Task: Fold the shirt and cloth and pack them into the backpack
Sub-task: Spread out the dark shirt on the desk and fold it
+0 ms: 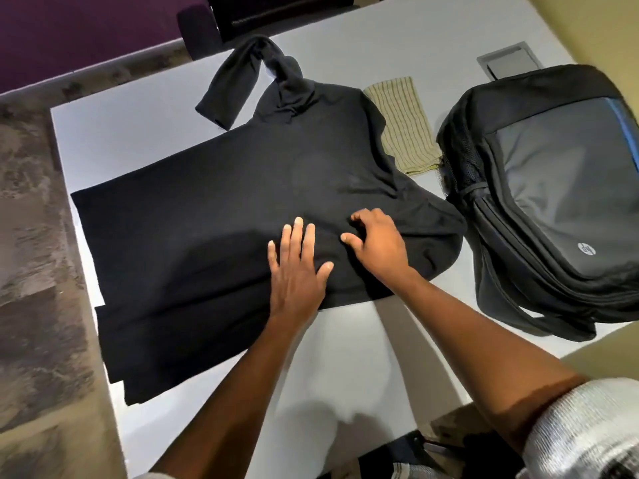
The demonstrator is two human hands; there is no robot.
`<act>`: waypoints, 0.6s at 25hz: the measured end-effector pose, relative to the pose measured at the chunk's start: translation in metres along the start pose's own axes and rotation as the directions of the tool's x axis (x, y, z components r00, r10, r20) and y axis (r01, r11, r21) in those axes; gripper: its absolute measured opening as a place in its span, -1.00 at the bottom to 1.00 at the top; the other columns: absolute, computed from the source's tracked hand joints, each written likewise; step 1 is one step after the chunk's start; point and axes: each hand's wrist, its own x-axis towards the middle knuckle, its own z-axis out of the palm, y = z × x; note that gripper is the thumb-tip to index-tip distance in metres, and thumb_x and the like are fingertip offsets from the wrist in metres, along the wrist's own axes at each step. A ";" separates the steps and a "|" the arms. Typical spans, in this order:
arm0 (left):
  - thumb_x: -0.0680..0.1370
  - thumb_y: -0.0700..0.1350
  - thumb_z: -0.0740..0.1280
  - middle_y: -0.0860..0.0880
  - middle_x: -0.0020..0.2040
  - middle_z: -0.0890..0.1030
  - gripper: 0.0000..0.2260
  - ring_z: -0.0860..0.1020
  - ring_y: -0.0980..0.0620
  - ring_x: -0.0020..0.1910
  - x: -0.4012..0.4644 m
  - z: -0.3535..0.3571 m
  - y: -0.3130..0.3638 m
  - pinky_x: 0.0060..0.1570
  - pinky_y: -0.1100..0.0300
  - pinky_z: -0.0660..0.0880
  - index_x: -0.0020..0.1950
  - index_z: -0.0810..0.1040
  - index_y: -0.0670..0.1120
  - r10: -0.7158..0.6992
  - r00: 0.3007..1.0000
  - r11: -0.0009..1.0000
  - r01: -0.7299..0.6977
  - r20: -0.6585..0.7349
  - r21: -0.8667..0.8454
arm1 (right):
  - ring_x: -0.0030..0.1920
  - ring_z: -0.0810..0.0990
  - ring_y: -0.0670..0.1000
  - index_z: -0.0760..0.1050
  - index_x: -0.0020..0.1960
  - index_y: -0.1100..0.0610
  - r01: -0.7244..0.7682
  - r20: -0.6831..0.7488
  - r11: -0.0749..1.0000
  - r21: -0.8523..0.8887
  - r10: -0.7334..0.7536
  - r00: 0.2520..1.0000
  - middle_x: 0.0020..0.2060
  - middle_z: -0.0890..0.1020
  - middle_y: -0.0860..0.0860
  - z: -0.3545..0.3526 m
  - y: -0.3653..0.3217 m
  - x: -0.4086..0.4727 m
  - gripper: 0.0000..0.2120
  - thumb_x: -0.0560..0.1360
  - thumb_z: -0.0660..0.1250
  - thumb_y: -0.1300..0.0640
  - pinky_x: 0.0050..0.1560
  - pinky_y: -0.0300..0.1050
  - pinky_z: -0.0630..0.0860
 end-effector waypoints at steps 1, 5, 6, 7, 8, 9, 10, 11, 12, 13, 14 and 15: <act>0.58 0.22 0.17 -0.08 0.65 0.03 -0.29 0.00 -0.11 0.62 -0.007 0.005 -0.008 0.54 -0.20 -0.05 0.63 0.07 -0.08 -0.028 0.999 0.999 0.026 0.044 0.047 | 0.08 0.48 0.14 0.54 0.10 0.10 0.035 0.043 0.994 -0.100 -0.031 0.999 0.01 0.58 0.09 0.003 0.000 0.008 -0.76 0.52 0.41 -0.02 0.03 0.03 0.45; 0.59 0.35 0.06 -0.04 0.66 -0.14 -0.21 -0.19 -0.09 0.62 -0.016 0.007 -0.045 0.55 -0.25 -0.13 0.65 -0.11 -0.07 -0.070 0.989 0.993 0.058 0.127 0.100 | 0.03 0.48 0.18 0.49 -0.06 0.12 -0.039 -0.071 0.984 -0.176 0.026 0.997 -0.08 0.57 0.09 0.003 0.000 0.019 -0.90 0.58 0.28 0.10 -0.12 -0.03 0.37; 0.59 0.34 0.03 -0.04 0.66 -0.14 -0.22 -0.19 -0.08 0.62 -0.016 0.005 -0.051 0.55 -0.24 -0.12 0.65 -0.12 -0.07 -0.062 0.991 0.996 0.054 0.119 0.072 | 0.01 0.48 0.18 0.47 -0.06 0.13 -0.024 -0.118 0.987 -0.157 0.006 0.993 -0.08 0.55 0.10 0.004 -0.001 0.019 -0.92 0.58 0.26 0.14 -0.12 -0.01 0.38; 0.60 0.32 0.02 -0.04 0.66 -0.12 -0.25 -0.18 -0.07 0.62 -0.017 0.000 -0.055 0.56 -0.22 -0.11 0.65 -0.10 -0.07 -0.063 0.993 0.998 0.060 0.096 0.030 | -0.02 0.48 0.18 0.47 -0.04 0.13 0.046 -0.135 0.989 -0.139 -0.065 0.989 -0.08 0.53 0.10 0.006 -0.004 0.019 -0.96 0.57 0.26 0.18 -0.11 0.01 0.41; 0.62 0.28 0.02 -0.04 0.66 -0.09 -0.28 -0.16 -0.07 0.63 -0.019 -0.004 -0.059 0.56 -0.21 -0.09 0.65 -0.07 -0.07 -0.081 0.995 0.997 0.081 0.060 -0.008 | -0.05 0.47 0.18 0.49 -0.02 0.13 0.152 -0.110 0.980 -0.128 -0.166 0.980 -0.08 0.53 0.09 0.010 -0.010 0.021 -0.96 0.55 0.27 0.20 -0.09 0.04 0.45; 0.63 0.24 0.04 -0.05 0.66 -0.05 -0.31 -0.13 -0.07 0.63 -0.023 -0.008 -0.064 0.56 -0.20 -0.08 0.65 -0.04 -0.08 -0.115 0.993 0.993 0.116 0.017 -0.027 | -0.07 0.47 0.16 0.51 0.02 0.11 0.266 -0.053 0.957 -0.119 -0.274 0.960 -0.07 0.53 0.08 0.014 -0.019 0.023 -0.92 0.54 0.28 0.20 -0.07 0.07 0.48; 0.64 0.21 0.06 -0.06 0.66 -0.02 -0.33 -0.10 -0.08 0.63 -0.029 -0.012 -0.070 0.56 -0.20 -0.06 0.65 0.00 -0.09 -0.164 0.986 0.986 0.164 -0.022 -0.020 | -0.07 0.47 0.15 0.54 0.06 0.08 0.365 0.022 0.926 -0.098 -0.365 0.931 -0.05 0.54 0.06 0.020 -0.030 0.027 -0.88 0.53 0.30 0.19 -0.05 0.08 0.50; 0.64 0.18 0.08 -0.07 0.65 0.00 -0.34 -0.08 -0.09 0.63 -0.038 -0.013 -0.077 0.56 -0.21 -0.04 0.64 0.01 -0.11 -0.214 0.976 0.977 0.215 -0.045 0.006 | -0.04 0.49 0.14 0.55 0.10 0.06 0.431 0.097 0.900 -0.066 -0.424 0.900 -0.01 0.55 0.04 0.025 -0.042 0.031 -0.84 0.53 0.31 0.17 -0.03 0.08 0.52; 0.64 0.18 0.09 -0.08 0.65 0.01 -0.34 -0.08 -0.09 0.63 -0.050 -0.013 -0.083 0.56 -0.22 -0.04 0.64 0.02 -0.12 -0.262 0.964 0.964 0.264 -0.052 0.041 | 0.00 0.52 0.13 0.56 0.15 0.04 0.468 0.171 0.883 -0.032 -0.456 0.873 0.03 0.56 0.02 0.031 -0.056 0.034 -0.80 0.53 0.33 0.13 -0.02 0.06 0.54; 0.64 0.19 0.09 -0.09 0.65 -0.01 -0.32 -0.08 -0.10 0.63 -0.062 -0.012 -0.089 0.55 -0.23 -0.04 0.64 0.00 -0.13 -0.305 0.951 0.949 0.308 -0.048 0.071 | 0.04 0.54 0.11 0.55 0.19 0.01 0.489 0.243 0.872 -0.006 -0.473 0.847 0.07 0.55 0.00 0.036 -0.068 0.037 -0.76 0.53 0.35 0.09 0.00 0.05 0.55; 0.64 0.21 0.06 -0.10 0.65 -0.03 -0.31 -0.09 -0.10 0.63 -0.072 -0.011 -0.095 0.55 -0.25 -0.04 0.64 -0.02 -0.14 -0.342 0.939 0.934 0.344 -0.042 0.094 | 0.07 0.56 0.10 0.54 0.23 -0.01 0.504 0.317 0.864 0.003 -0.478 0.819 0.10 0.54 -0.01 0.042 -0.080 0.040 -0.72 0.53 0.37 0.03 0.01 0.05 0.56; 0.64 0.24 0.02 -0.11 0.65 -0.05 -0.29 -0.10 -0.11 0.63 -0.082 -0.011 -0.101 0.54 -0.26 -0.04 0.64 -0.04 -0.15 -0.376 0.926 0.919 0.378 -0.038 0.108 | 0.08 0.57 0.10 0.53 0.26 -0.03 0.523 0.388 0.852 -0.007 -0.480 0.787 0.13 0.53 -0.02 0.049 -0.090 0.041 -0.68 0.53 0.39 -0.02 0.01 0.05 0.56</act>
